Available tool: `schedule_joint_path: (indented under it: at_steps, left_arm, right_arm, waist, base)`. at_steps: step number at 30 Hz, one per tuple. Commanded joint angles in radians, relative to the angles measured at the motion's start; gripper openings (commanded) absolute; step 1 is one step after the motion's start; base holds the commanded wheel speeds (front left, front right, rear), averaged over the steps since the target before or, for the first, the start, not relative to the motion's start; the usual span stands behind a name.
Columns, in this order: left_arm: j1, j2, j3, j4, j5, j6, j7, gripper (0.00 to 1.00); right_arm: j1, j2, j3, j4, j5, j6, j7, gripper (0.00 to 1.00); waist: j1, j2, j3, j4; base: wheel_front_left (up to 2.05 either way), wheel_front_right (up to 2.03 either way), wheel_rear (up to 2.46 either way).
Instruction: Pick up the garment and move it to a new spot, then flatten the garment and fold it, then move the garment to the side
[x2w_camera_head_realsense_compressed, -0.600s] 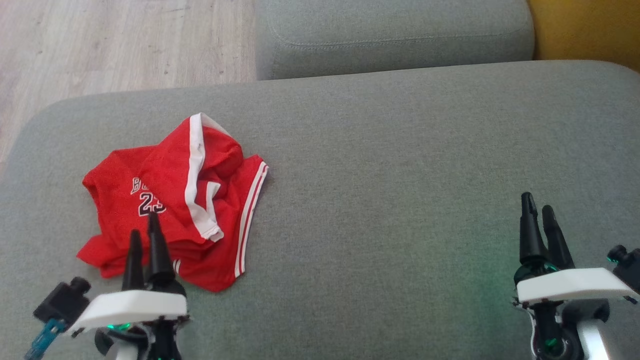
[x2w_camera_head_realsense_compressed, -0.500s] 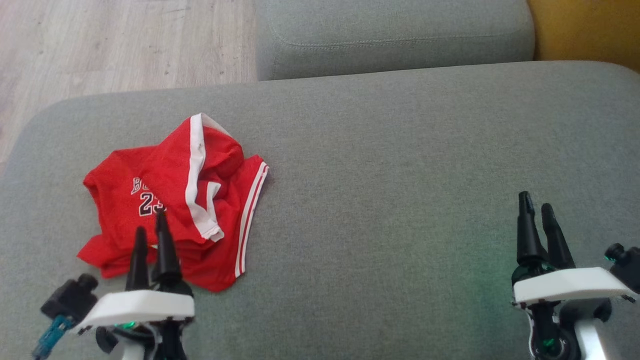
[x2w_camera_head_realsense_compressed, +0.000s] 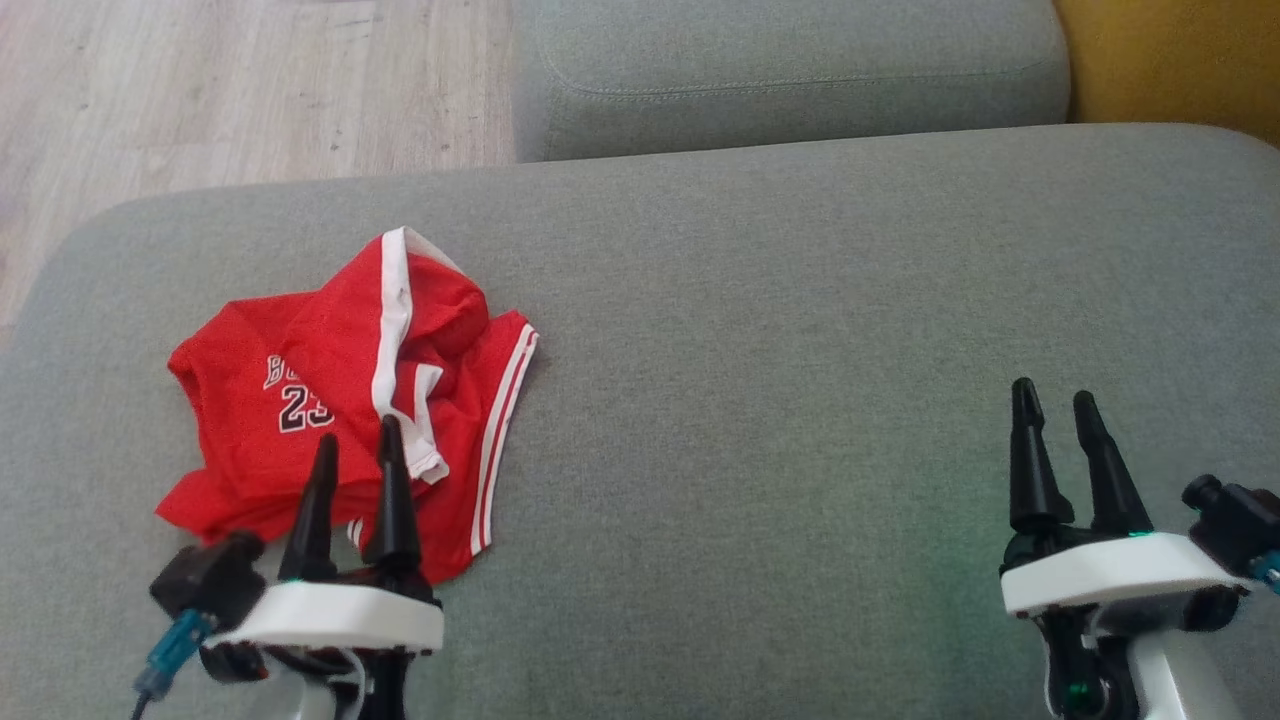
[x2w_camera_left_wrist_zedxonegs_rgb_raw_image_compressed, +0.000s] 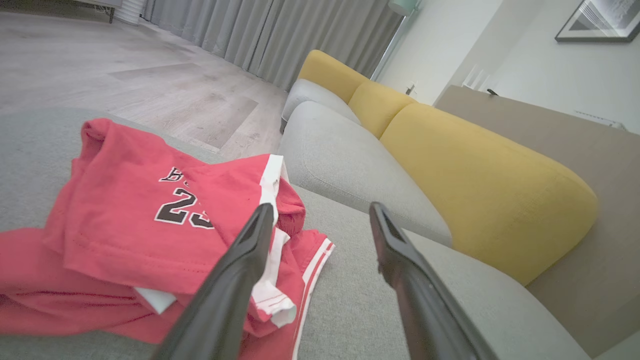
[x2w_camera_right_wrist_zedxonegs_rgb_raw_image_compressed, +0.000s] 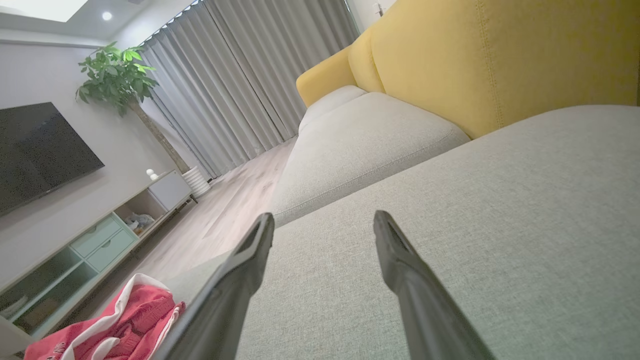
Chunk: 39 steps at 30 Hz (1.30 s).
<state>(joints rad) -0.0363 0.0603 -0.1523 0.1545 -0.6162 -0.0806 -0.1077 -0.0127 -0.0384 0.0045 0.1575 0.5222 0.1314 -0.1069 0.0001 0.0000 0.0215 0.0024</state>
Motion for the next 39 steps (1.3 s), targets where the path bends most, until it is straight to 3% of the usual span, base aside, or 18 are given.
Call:
schedule_joint_path:
  at_steps: [1,18,28,39]
  left_arm:
    - [-0.059,0.022,0.003,-0.035,0.048,0.007,-0.015,1.0]
    - [-0.097,0.062,-0.081,0.023,0.277,0.088,-0.065,1.0]
    - [-0.12,0.082,-0.15,0.054,0.411,0.111,-0.095,1.0]
    - [-0.157,0.108,-0.222,0.086,0.586,0.183,-0.127,1.0]
  right_arm:
    - [-0.055,-0.008,0.022,-0.046,-0.047,0.0,-0.016,1.0]
    - [-0.055,-0.01,0.048,-0.074,-0.296,-0.001,-0.066,1.0]
    - [-0.05,-0.01,0.064,-0.067,-0.452,-0.001,-0.096,1.0]
    - [-0.061,-0.011,0.091,-0.073,-0.64,-0.001,-0.128,1.0]
  waist:
    - [0.0,0.0,0.0,0.0]
    - [0.0,0.0,0.008,0.003]
    - [-0.0001,0.0,0.002,0.011]
    - [-0.0001,0.0,0.01,0.013]
  base:
    - [0.0,0.0,0.0]
    - [0.0,0.0,0.0]
    - [0.0,0.0,0.0]
    - [0.0,0.0,0.0]
